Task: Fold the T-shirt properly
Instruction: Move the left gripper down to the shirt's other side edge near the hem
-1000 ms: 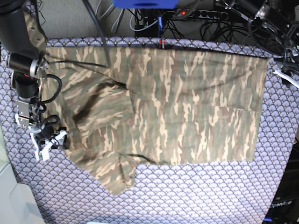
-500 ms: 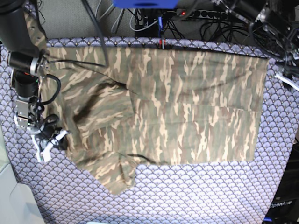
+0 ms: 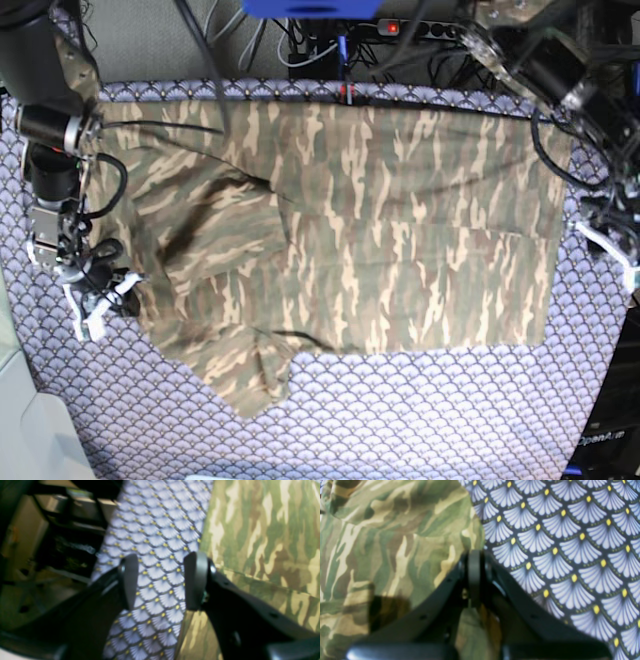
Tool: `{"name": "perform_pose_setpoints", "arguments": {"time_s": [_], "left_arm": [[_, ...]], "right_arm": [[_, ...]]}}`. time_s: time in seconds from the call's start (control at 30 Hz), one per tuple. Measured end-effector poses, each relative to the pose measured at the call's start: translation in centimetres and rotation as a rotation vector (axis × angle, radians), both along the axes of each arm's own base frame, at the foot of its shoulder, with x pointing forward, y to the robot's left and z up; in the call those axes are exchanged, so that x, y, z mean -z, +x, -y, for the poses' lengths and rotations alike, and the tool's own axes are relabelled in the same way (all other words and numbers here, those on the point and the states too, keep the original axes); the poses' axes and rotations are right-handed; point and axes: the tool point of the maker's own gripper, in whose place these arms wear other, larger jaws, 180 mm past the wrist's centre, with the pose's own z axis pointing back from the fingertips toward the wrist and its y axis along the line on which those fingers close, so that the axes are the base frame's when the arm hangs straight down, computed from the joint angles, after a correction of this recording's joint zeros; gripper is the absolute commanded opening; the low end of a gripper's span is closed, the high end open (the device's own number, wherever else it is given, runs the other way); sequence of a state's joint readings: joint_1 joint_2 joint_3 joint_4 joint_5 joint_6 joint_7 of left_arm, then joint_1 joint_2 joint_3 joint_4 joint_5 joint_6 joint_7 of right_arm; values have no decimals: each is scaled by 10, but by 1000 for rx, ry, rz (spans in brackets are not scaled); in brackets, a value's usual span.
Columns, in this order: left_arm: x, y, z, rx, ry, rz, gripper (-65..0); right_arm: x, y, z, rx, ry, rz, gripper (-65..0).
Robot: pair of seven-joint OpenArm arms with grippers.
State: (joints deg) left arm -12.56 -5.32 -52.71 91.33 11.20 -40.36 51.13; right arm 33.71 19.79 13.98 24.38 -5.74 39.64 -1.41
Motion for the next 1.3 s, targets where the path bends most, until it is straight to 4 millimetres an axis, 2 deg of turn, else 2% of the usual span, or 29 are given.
{"name": "perform_pose_setpoints", "arguments": {"time_s": [0.1,0.17,0.23,0.37,0.43,0.57,0.7,0.77,0.97,1.13,1.3], "left_arm": [[-4,34,7,48,-26,48,-356],[-11,63,20,109,-52,122,-356],[-3,83,27,96,-81,143,-356],[20,99,43,104,-100,136,-356],[22,110,43,92,-102,161,-356],[26,129,26,28,-135,195,-356],[50,131,11,-9,-173,152,-356],[57,136,11,-11,-201,157,-356],[54,156,15,-11,-261,226,-356],[72,150,28,17,-243,200,-356],[76,151,27,-33,-231,205,-356]], "right_arm": [[3,-3,2,2,-2,-6,-650],[3,-3,2,2,-2,-7,-650],[3,-3,2,2,-2,-7,-650],[3,-4,2,1,-3,-9,-650],[3,-4,2,2,-4,-8,-650],[3,-4,2,1,-3,-9,-650],[3,-4,2,1,-5,-10,-650],[3,-4,2,0,-4,-10,-650],[4,-4,2,0,-5,-10,-650],[4,-4,2,-1,-6,-14,-650],[4,-4,2,-1,-6,-13,-650]]}}
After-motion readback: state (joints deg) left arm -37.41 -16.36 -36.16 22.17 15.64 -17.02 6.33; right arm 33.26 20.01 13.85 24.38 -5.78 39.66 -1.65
